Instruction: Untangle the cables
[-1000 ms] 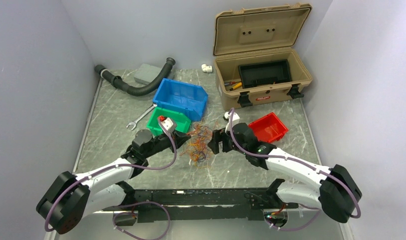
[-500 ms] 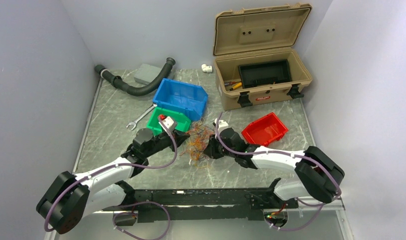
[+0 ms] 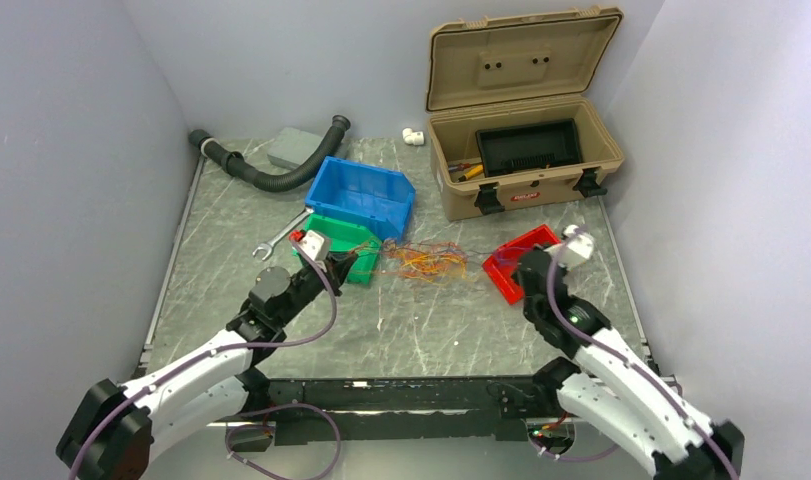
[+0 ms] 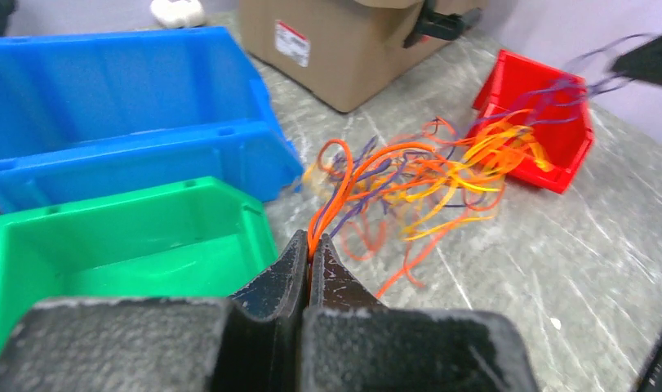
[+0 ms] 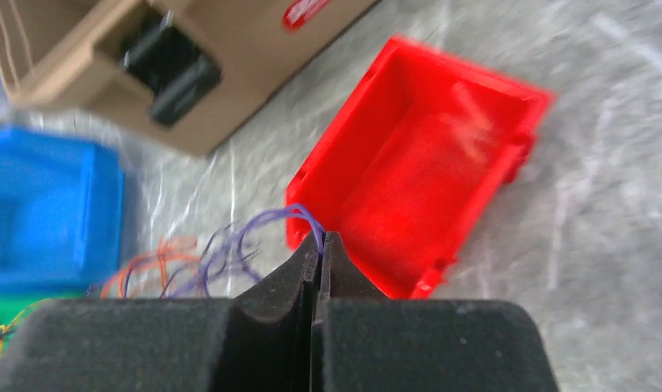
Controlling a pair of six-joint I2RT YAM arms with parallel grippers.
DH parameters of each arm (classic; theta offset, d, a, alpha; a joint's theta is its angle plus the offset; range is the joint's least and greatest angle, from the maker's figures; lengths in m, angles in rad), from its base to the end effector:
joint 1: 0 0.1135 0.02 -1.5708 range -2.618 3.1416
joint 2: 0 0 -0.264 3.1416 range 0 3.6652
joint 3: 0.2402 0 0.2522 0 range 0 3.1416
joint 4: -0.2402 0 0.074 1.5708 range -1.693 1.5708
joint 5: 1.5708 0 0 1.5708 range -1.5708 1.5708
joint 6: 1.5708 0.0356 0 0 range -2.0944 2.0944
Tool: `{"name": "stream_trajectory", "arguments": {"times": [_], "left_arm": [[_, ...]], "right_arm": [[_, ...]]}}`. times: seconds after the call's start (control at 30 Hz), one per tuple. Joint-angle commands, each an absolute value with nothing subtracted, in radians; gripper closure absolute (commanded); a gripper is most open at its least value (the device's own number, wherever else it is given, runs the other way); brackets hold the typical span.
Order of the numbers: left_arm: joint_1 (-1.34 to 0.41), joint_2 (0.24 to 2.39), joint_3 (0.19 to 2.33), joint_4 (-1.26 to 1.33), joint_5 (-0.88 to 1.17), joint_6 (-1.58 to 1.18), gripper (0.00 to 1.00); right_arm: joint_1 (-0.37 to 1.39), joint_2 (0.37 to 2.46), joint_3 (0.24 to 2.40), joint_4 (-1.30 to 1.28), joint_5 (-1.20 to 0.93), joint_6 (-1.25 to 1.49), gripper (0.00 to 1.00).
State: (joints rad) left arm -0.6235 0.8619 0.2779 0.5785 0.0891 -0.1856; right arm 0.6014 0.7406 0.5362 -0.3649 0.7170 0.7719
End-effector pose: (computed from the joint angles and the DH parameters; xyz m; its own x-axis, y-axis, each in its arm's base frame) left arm 0.1565 -0.1165 0.2283 -0.1250 -0.1365 -0.9827 0.6418 0.7443 -0.1850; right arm 0.1469 0.0724 0.2463 -0.2976 0.4334 -0.8506 0.3314 0.8825 0.3337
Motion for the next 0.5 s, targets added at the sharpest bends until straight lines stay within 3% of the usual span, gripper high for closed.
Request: {"name": "stream_trajectory", "arguments": {"times": [0.0,0.13,0.37,0.47], "left_arm": [[-0.622,0.785,0.269,0.52,-0.117,-0.196,1.0],[-0.623,0.642,0.278,0.373,-0.265,-0.25,1.0],[-0.618,0.39,0.486,-0.19,-0.582,-0.448,1.0],[-0.616,0.359,0.599,-0.366,-0.69,-0.458,1.0]], "right_arm": [[0.535,0.587,0.596,-0.525,0.936,0.773,1.0],[0.531,0.525,0.666,-0.555,1.048,0.754,1.0],[0.529,0.588,0.866,-0.659,1.152,0.737,1.0],[0.526,0.602,0.873,-0.581,1.068,0.614,1.0]]}}
